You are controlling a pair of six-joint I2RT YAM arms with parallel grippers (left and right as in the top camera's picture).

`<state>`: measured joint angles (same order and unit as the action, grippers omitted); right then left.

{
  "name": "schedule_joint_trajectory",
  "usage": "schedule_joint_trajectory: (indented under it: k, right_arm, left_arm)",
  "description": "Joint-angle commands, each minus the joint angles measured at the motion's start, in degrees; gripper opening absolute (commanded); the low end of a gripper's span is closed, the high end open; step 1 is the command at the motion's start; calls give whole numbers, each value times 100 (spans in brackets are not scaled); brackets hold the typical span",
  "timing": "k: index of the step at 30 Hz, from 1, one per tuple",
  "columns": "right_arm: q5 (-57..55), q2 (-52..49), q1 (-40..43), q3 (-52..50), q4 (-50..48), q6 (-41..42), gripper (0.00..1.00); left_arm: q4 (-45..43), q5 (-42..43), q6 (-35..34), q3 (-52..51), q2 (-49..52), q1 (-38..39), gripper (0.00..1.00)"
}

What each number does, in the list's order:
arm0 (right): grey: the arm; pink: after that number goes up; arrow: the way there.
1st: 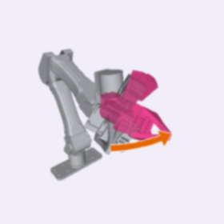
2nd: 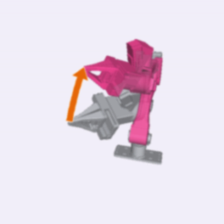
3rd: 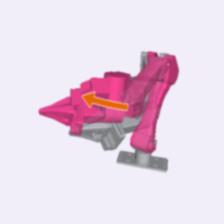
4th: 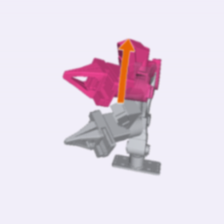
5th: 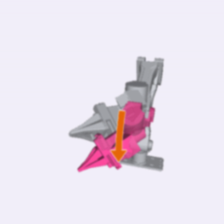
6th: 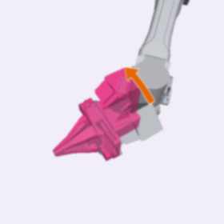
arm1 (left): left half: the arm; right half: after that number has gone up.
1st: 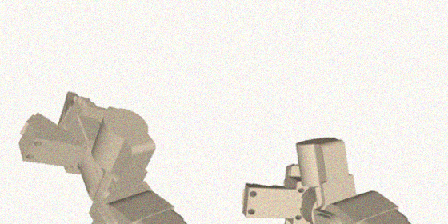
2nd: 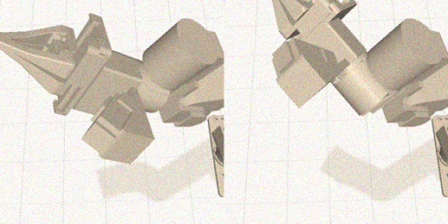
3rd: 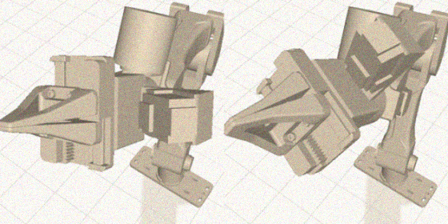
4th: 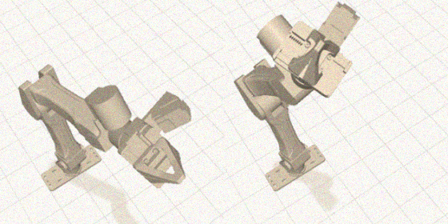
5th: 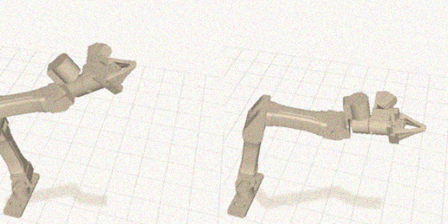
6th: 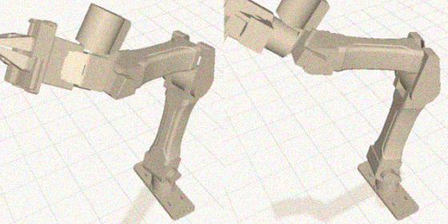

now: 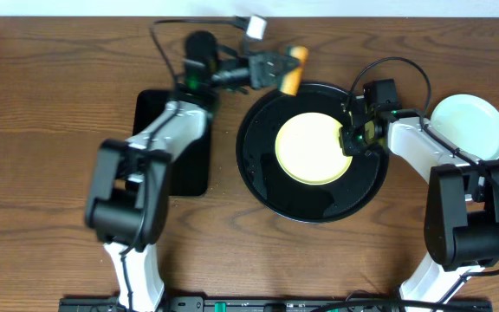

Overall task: Clean dirty plates on tray and stack at the side
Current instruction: 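Carry the sponge back into the black tray with the left gripper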

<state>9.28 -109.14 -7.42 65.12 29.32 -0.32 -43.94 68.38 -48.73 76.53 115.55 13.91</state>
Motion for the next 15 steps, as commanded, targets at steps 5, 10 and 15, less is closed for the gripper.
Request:
schedule_joint_trajectory:
  k: [5, 10, 15]
  right_arm:
    - [-85, -125, -52, -118, 35, 4, 34]
    - [-85, -125, -52, -118, 15, 4, 35]
    - [-83, -125, -52, -118, -24, 7, 35]
  left_arm:
    - [2656, 413, 1115, 61, -111, -1449, 7]
    - [5731, -1764, 3112, 61, -114, -2057, 7]
    - [6846, -3508, 3823, 61, -114, -2050, 7]
